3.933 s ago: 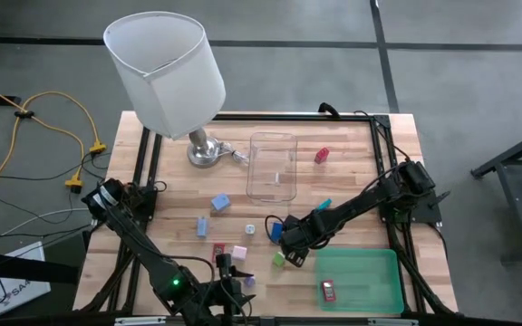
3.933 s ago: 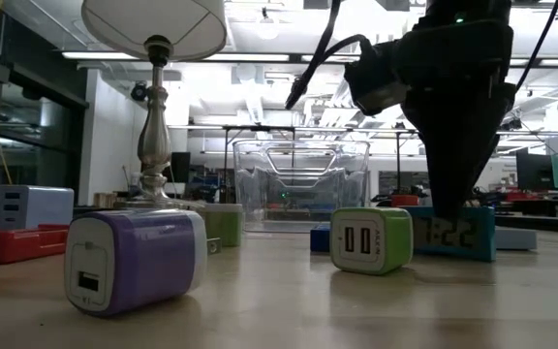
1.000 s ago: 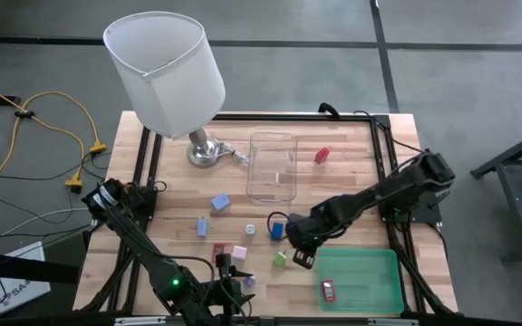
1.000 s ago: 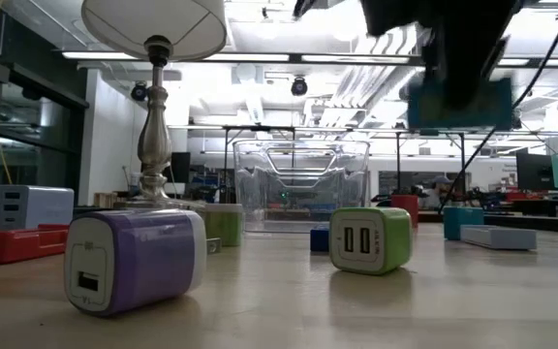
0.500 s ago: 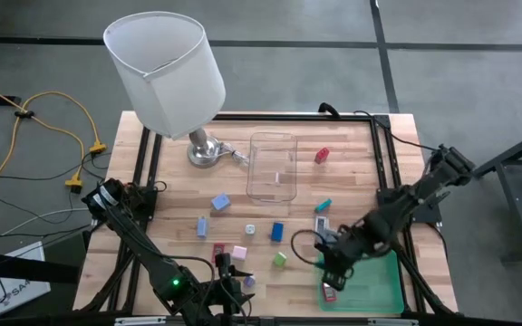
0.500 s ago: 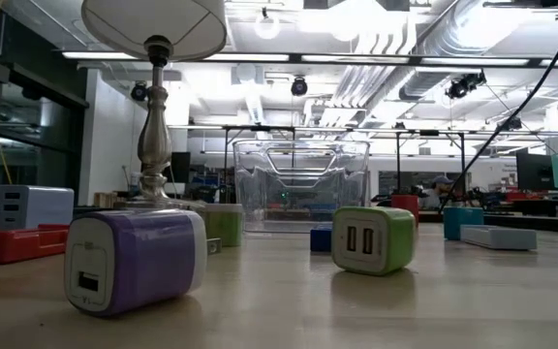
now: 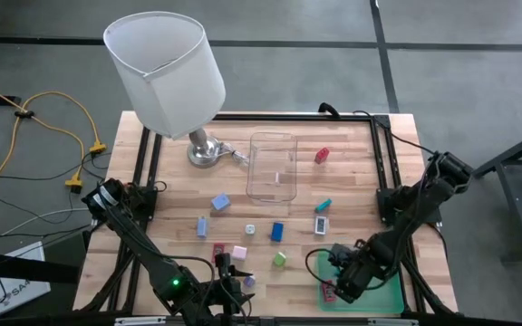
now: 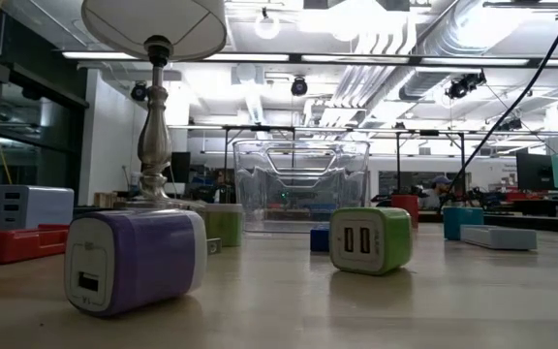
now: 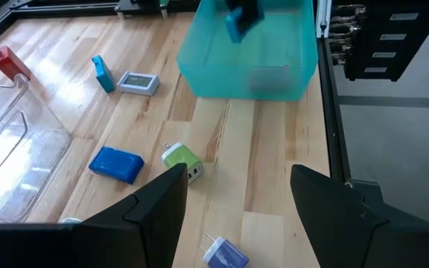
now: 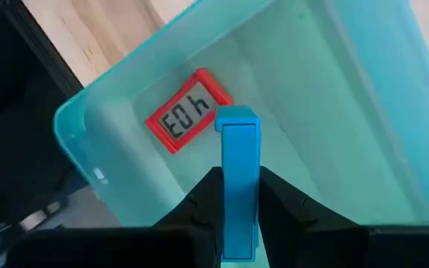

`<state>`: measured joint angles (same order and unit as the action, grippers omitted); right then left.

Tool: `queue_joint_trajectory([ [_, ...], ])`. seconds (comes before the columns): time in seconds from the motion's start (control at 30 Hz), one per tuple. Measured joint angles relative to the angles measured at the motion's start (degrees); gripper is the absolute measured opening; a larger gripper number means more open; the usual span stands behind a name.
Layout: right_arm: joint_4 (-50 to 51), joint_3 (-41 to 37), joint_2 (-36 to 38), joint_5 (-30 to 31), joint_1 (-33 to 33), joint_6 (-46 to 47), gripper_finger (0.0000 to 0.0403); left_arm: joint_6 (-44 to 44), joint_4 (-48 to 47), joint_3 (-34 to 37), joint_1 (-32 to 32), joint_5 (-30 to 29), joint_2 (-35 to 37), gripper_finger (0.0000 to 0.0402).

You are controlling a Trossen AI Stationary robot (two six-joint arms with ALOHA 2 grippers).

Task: Pick & Place Office items
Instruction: Put the bottom light blue digital clock into the green bin

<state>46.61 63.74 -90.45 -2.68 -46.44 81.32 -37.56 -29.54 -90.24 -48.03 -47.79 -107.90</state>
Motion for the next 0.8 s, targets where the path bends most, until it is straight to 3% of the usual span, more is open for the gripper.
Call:
queue_joint_trajectory([
  [0.2,-13.43,-7.83,0.0,-3.21,0.45,0.18,0.0053,0.0,0.0,0.0,0.01,0.01,0.0,0.023],
  [0.6,-16.18,-10.2,-0.02,-9.88,-1.97,2.28,0.0053,-0.25,0.0,0.0,0.01,0.02,0.0,0.023],
  [0.8,-18.39,-10.5,-0.02,-9.24,-3.79,3.15,0.0053,-0.33,-0.01,0.0,0.01,0.01,0.0,0.023],
])
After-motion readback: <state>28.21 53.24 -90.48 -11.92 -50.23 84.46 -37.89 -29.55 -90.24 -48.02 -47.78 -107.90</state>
